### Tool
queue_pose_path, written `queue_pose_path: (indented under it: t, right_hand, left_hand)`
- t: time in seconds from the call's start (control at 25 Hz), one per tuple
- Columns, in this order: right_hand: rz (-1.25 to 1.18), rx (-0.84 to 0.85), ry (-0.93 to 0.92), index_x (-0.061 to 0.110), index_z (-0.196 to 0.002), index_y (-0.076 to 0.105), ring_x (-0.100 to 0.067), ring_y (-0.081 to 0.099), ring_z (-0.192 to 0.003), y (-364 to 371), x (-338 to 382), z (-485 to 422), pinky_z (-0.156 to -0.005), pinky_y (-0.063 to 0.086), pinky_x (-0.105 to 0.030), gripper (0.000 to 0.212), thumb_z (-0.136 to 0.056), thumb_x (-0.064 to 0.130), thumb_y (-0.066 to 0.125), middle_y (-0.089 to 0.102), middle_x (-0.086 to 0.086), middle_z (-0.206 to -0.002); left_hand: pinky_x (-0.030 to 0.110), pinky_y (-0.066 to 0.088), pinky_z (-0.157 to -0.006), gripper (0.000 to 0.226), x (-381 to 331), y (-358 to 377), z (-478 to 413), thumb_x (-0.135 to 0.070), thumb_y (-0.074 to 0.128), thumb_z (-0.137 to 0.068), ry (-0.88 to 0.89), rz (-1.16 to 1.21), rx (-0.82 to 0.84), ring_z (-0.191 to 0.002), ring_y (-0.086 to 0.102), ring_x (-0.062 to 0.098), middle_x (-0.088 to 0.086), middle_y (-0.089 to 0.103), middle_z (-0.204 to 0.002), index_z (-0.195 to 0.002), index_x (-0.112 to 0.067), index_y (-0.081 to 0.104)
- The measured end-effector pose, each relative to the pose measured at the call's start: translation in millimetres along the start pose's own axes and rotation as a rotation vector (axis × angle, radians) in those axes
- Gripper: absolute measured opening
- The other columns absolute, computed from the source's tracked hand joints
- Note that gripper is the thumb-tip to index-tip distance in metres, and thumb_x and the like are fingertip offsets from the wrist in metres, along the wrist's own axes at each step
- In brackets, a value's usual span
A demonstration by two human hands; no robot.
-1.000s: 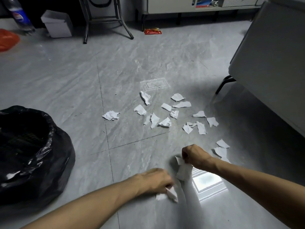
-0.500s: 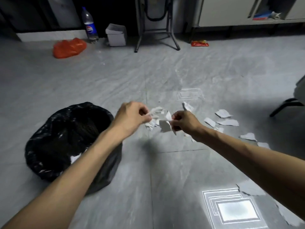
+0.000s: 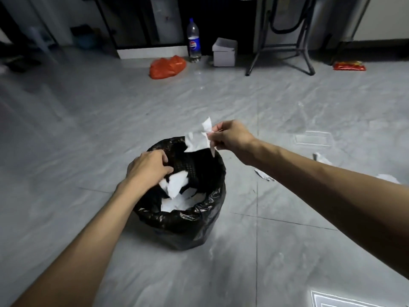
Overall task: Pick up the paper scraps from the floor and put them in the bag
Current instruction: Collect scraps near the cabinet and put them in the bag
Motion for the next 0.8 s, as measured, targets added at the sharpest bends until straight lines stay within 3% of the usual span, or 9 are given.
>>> queue_pose_path:
  t: [0.08, 0.2, 0.32, 0.4, 0.56, 0.72, 0.8]
  right_hand:
    - [0.088, 0.088, 0.045, 0.008, -0.065, 0.049, -0.014, 0.05, -0.048, 23, -8, -2, -0.043, 0.045, -0.015, 0.029, -0.087, -0.01, 0.058, 0.05, -0.012, -0.062]
    - [0.12, 0.172, 0.11, 0.004, -0.077, 0.055, -0.018, 0.052, -0.055, 32, -19, 2, -0.057, 0.05, -0.022, 0.017, -0.086, -0.01, 0.06, 0.051, -0.011, -0.066]
    - [0.057, 0.045, 0.11, 0.005, -0.098, 0.054, -0.013, 0.055, -0.054, -11, -23, 8, -0.048, 0.049, -0.014, 0.017, -0.087, -0.008, 0.059, 0.053, -0.007, -0.067]
    - [0.061, -0.048, 0.103, 0.005, -0.1, 0.056, -0.014, 0.055, -0.057, -58, -33, 20, -0.047, 0.046, -0.014, 0.017, -0.088, -0.007, 0.057, 0.053, -0.007, -0.066]
    - [0.206, -0.208, 0.2, 0.007, -0.095, 0.063, -0.013, 0.056, -0.055, -170, -87, 72, -0.05, 0.041, -0.02, 0.015, -0.085, -0.003, 0.059, 0.056, -0.006, -0.065]
    - [0.451, -0.319, 0.447, 0.012, -0.088, 0.067, -0.013, 0.057, -0.053, -286, -166, 153, -0.045, 0.038, -0.018, 0.01, -0.082, 0.005, 0.065, 0.061, -0.005, -0.068]
    - [0.655, -0.307, 0.586, 0.015, -0.095, 0.068, -0.014, 0.058, -0.056, -325, -201, 195, -0.045, 0.042, -0.015, 0.019, -0.078, 0.016, 0.074, 0.064, -0.005, -0.071]
  left_hand:
    - [0.038, 0.049, -0.087, 0.026, 5, -8, -3, -0.028, 0.062, -0.081, -0.023, 0.014, -0.133, -0.106, 0.062, 0.029, 0.001, 0.067, -0.112, -0.107, -0.028, 0.061]
    - [0.033, 0.043, -0.079, 0.032, -25, -24, 0, -0.017, 0.054, -0.08, 0.042, 0.126, -0.293, -0.105, 0.061, 0.027, -0.001, 0.067, -0.114, -0.11, -0.028, 0.059]
    - [0.03, 0.044, -0.08, 0.03, -77, -21, 8, -0.015, 0.055, -0.079, 0.2, 0.241, -0.304, -0.101, 0.062, 0.023, -0.003, 0.069, -0.109, -0.106, -0.027, 0.061]
    - [0.032, 0.049, -0.084, 0.028, -124, -5, 16, -0.014, 0.056, -0.079, 0.337, 0.318, -0.227, -0.09, 0.062, 0.021, -0.003, 0.069, -0.103, -0.103, -0.025, 0.063]
    - [0.026, 0.046, -0.074, 0.024, -230, 48, 40, -0.016, 0.058, -0.08, 0.559, 0.414, 0.002, -0.073, 0.056, 0.015, -0.008, 0.069, -0.098, -0.101, -0.025, 0.065]
    - [0.029, 0.048, -0.07, 0.018, -311, 113, 77, -0.022, 0.057, -0.084, 0.712, 0.423, 0.304, -0.073, 0.061, 0.01, -0.01, 0.068, -0.099, -0.101, -0.026, 0.063]
    - [0.027, 0.046, -0.069, 0.019, -337, 140, 91, -0.023, 0.058, -0.085, 0.776, 0.384, 0.389, -0.075, 0.059, 0.01, -0.007, 0.068, -0.103, -0.103, -0.024, 0.063]
Point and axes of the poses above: each hand's wrist, its own z-axis away from the middle knuckle, its own y-axis out of the palm, x = y × z, the point moved 7 cm from there along -z, towards the middle knuckle
